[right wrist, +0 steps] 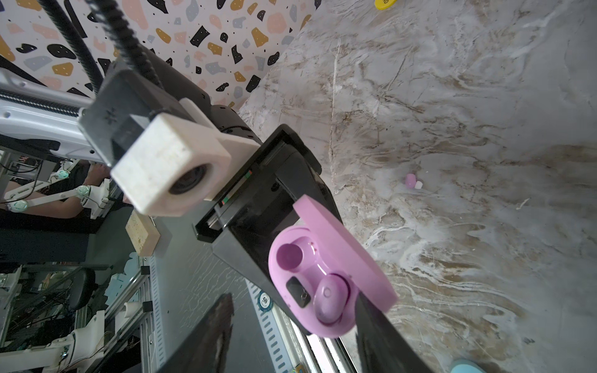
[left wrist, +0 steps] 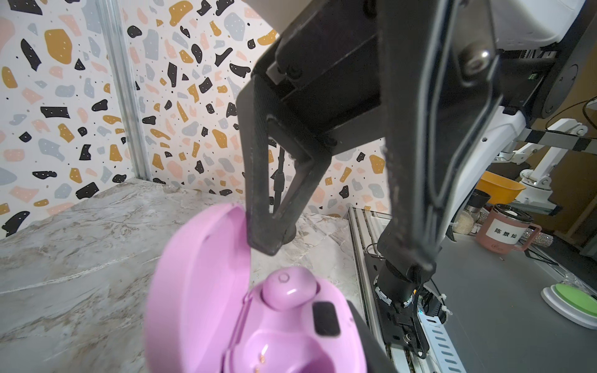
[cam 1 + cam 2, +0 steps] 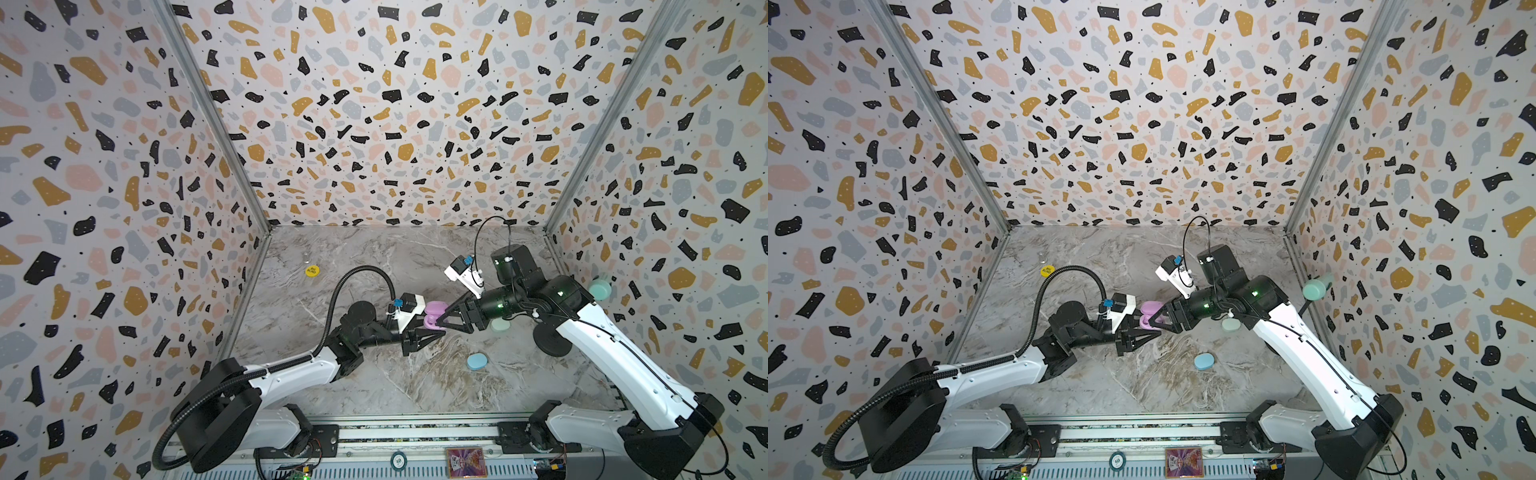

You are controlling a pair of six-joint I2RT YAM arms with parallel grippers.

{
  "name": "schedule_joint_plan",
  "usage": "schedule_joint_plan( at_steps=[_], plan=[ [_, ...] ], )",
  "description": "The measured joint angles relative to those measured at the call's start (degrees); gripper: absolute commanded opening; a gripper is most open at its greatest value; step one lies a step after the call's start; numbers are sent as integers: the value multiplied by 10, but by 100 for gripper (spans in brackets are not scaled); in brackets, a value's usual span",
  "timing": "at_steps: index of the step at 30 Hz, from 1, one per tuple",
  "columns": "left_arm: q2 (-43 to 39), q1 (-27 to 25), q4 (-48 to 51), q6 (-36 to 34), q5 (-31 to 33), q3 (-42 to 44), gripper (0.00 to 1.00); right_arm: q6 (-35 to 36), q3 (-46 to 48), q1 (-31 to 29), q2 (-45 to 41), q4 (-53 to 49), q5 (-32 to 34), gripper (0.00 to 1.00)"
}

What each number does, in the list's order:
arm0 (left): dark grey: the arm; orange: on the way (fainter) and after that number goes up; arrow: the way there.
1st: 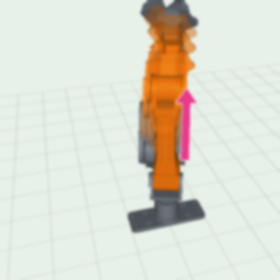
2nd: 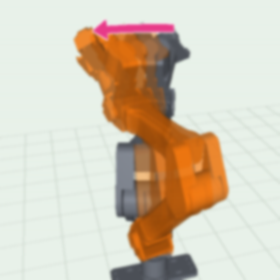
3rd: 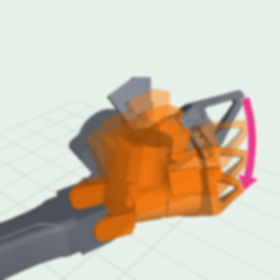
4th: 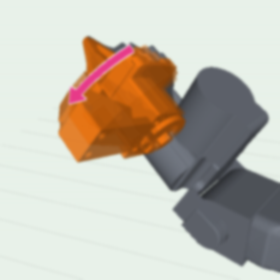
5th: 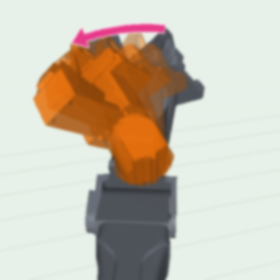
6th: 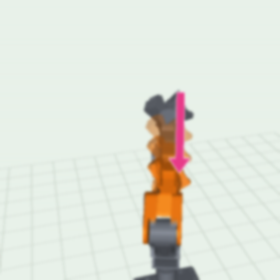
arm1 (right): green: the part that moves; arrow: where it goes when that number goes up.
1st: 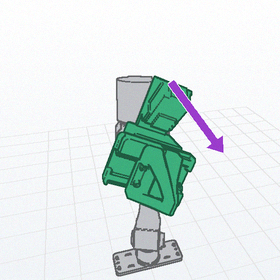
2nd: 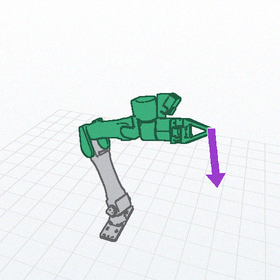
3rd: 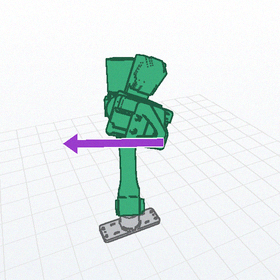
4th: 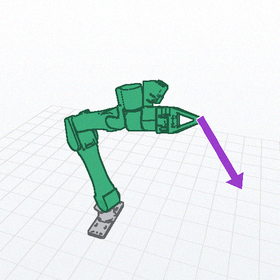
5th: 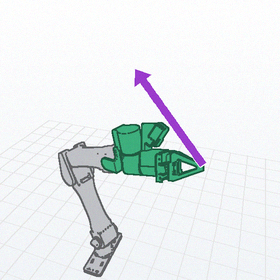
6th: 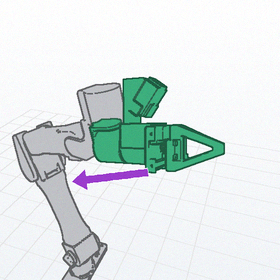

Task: Insert the wireless bluetooth earbuds into the charging case
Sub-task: 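Press the earbud into the slot and open the right gripper, then move the right gripper over the second pink earbud on the table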

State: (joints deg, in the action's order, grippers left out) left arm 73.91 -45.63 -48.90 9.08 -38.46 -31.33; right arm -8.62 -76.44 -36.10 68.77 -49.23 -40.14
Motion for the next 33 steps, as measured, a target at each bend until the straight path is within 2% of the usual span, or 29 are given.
schedule_joint_plan(
  at_steps=[11,19,25,33],
  plan=[
    [-26,54,-45,38,29,64,33,-14,5,-30,-18,2,28,67],
    [-98,91,-46,60,75,106,33,-46,136,-30,-47,64,99,68],
    [-156,110,-17,60,113,111,33,-85,208,-41,12,135,181,68],
    [-206,138,20,70,150,141,33,-92,193,-86,156,214,261,68]
  ],
)
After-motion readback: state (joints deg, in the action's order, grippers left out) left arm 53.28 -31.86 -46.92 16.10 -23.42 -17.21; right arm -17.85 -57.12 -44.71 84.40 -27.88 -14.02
